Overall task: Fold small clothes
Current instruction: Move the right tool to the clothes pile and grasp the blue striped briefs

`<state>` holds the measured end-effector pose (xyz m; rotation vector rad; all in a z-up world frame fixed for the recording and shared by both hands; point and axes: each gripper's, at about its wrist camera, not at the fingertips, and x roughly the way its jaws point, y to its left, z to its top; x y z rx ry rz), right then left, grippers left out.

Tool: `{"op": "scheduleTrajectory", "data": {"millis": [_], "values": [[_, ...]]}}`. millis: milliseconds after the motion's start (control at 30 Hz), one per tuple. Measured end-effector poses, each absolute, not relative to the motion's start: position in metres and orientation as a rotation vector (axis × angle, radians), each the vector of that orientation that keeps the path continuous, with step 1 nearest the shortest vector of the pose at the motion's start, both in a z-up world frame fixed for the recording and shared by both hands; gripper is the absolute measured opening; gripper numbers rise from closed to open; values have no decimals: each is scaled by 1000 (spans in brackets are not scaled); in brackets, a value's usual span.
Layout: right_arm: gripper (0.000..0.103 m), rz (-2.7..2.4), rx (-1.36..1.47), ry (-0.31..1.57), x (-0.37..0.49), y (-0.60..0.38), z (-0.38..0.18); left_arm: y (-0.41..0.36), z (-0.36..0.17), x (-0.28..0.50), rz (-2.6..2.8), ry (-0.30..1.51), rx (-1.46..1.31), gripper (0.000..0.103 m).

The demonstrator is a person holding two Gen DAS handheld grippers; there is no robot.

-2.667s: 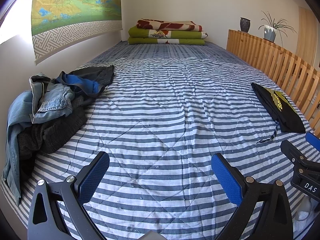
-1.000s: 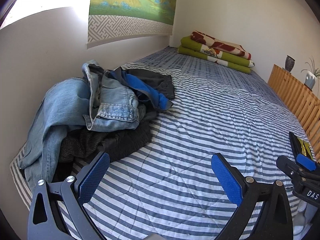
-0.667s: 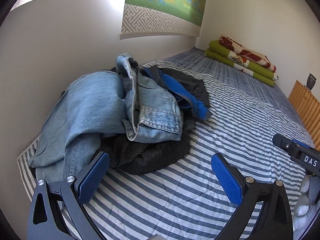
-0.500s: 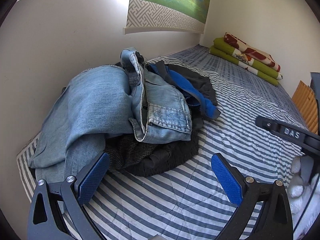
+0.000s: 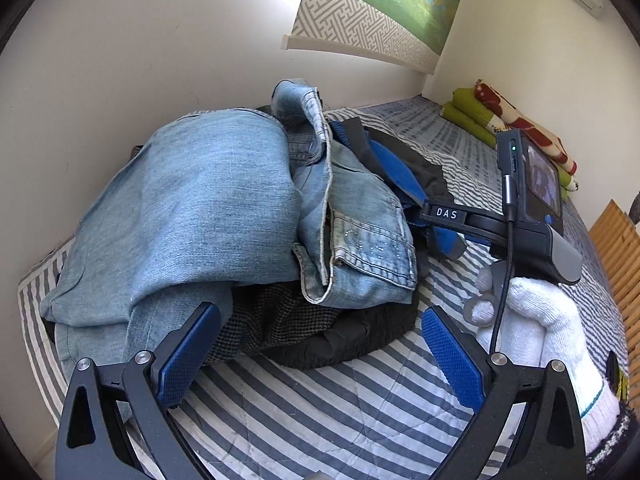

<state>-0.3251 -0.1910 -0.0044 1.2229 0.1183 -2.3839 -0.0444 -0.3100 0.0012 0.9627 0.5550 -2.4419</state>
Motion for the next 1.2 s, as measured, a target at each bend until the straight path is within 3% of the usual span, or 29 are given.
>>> {"op": "scheduleTrajectory", "data": {"millis": [133, 167, 200, 233, 267, 467, 733, 967, 1200], "values": [[65, -2372, 1281, 111, -338, -202, -24, -314, 1, -43, -2432, 556, 953, 102], [42, -2376, 1289, 123, -339, -203, -28, -315, 0, -44, -2430, 558, 955, 102], [28, -2373, 1308, 144, -341, -206, -31, -315, 0, -44, -2430, 562, 957, 102], [7, -2351, 1336, 156, -342, -208, -34, -315, 0, -44, -2429, 567, 960, 102], [3, -2334, 1353, 152, -342, -208, -36, -314, 0, -43, -2430, 571, 961, 102], [2, -2337, 1272, 150, -319, -192, -8, -313, 1, -41, -2439, 594, 967, 101], [2, -2261, 1212, 333, -242, -135, 32, -307, 8, -34, -2478, 592, 978, 100], [0, -2224, 1235, 435, -141, -41, 41, -295, 4, -29, -2524, 649, 1042, 99], [1, -2273, 1252, 403, -84, 24, 41, -262, 17, -28, -2545, 555, 1014, 98]]}}
